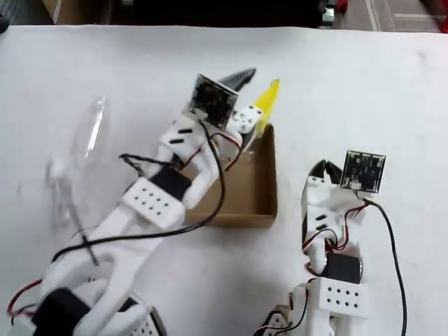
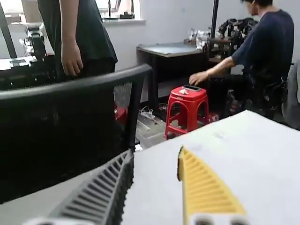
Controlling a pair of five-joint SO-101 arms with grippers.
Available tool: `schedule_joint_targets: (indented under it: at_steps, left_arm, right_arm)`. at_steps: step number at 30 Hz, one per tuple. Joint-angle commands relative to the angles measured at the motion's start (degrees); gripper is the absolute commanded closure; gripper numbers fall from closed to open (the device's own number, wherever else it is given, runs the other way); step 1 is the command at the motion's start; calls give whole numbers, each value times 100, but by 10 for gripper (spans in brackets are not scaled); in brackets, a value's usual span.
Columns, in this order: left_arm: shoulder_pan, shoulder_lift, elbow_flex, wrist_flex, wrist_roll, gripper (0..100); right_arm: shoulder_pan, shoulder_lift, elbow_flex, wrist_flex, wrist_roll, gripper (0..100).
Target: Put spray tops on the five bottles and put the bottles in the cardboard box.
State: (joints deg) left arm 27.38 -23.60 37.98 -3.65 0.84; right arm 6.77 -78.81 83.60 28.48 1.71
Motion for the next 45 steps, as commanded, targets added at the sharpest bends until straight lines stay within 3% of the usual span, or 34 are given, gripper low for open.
schedule_joint_targets:
  at_steps: [1,8,17,21,29,34,38,42,45]
  left_arm:
    - [31,-1112,-712,844,-79,849]
    - [-523,-3002,-1143,2629,-1064,854]
    - [-2791,-4787,-1073,4738,-1073,854]
    - [-3415,-5191,-580,5459,-1073,854]
    - [-4031,-6088,1354,5547,-976,854]
    - [-4171,-7407,2673,5451,519,854]
    - [-4171,-8259,3578,5248,589,854]
    - [-4171,-7952,4158,4738,475,854]
    - [-4171,-8013,4475,4484,431,854]
  right_arm:
    - [-31,-40,-53,-127,70,978]
    - [-31,-13,-53,-127,70,978]
    - [-31,-13,-44,-84,44,978]
    - [-31,-57,44,-84,53,978]
    - [-31,-57,62,-84,18,978]
    - [-31,-57,-18,-84,18,977]
    - [13,-57,-88,-4,62,976]
    - [-31,-66,-545,637,70,977]
    - [-31,-31,-1503,1736,70,980]
